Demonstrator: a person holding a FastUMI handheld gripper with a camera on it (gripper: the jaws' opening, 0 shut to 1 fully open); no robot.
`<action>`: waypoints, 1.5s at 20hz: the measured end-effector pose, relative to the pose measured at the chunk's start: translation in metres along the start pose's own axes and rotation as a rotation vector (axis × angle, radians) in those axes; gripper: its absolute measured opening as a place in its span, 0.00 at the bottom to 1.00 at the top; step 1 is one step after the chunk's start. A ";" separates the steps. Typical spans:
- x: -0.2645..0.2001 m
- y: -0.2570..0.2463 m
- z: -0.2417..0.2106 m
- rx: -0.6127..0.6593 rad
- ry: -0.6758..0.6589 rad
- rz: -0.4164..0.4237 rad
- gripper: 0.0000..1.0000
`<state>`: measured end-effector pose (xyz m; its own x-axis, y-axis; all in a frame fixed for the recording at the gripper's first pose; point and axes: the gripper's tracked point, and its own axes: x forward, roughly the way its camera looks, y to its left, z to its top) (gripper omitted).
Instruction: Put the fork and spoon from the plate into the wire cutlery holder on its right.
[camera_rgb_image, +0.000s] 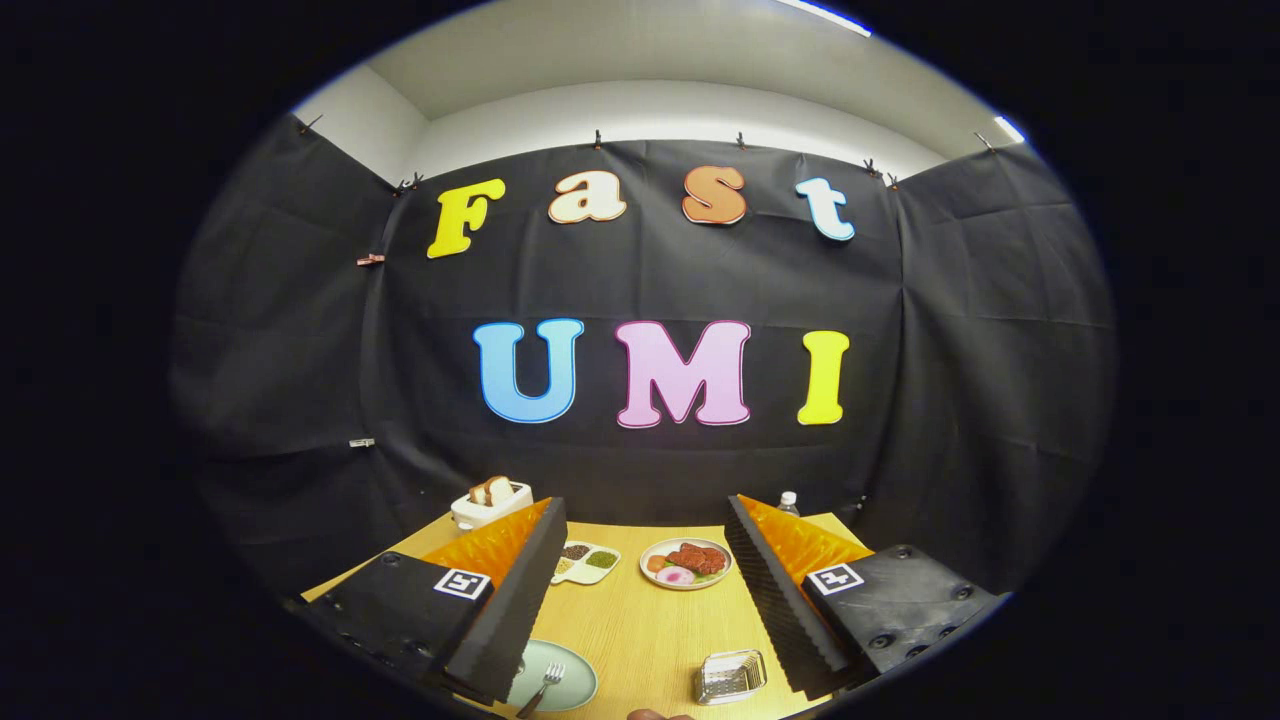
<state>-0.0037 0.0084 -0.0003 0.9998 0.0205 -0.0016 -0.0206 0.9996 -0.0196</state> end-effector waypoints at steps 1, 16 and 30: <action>0.001 0.000 0.000 0.000 0.001 0.002 0.99; 0.012 0.017 -0.033 0.025 0.106 0.030 0.99; 0.004 0.104 -0.250 0.072 0.762 0.127 0.99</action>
<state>-0.0024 0.1073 -0.2523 0.7126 0.1415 -0.6872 -0.1083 0.9899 0.0915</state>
